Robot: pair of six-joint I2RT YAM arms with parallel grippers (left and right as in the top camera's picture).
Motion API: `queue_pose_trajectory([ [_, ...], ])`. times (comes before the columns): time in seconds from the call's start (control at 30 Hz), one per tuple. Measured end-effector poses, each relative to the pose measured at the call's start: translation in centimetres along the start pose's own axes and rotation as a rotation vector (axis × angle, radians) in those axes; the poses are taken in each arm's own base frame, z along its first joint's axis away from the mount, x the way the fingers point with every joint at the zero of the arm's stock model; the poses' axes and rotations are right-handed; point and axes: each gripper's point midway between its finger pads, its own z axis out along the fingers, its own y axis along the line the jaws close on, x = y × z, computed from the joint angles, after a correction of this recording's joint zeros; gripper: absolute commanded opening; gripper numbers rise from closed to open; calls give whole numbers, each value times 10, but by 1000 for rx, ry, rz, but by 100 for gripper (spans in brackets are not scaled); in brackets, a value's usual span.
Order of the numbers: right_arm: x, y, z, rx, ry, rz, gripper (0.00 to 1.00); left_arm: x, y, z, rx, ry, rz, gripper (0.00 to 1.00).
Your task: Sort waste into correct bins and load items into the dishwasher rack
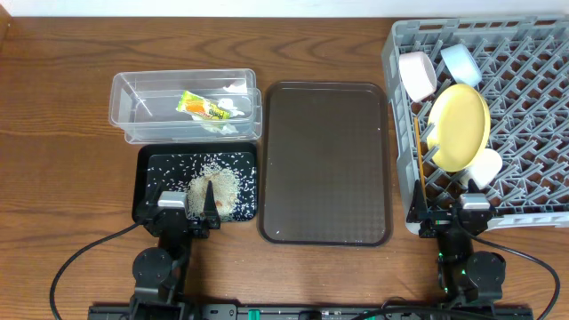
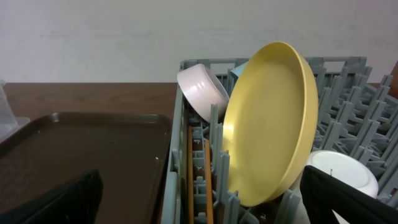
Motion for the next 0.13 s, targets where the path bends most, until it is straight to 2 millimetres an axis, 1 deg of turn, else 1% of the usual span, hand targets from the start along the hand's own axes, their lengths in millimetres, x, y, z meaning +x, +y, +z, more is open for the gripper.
queue_pose_trajectory([
  [0.13,0,0,0,0,0,0,99,0,0,0,0,0,0,95],
])
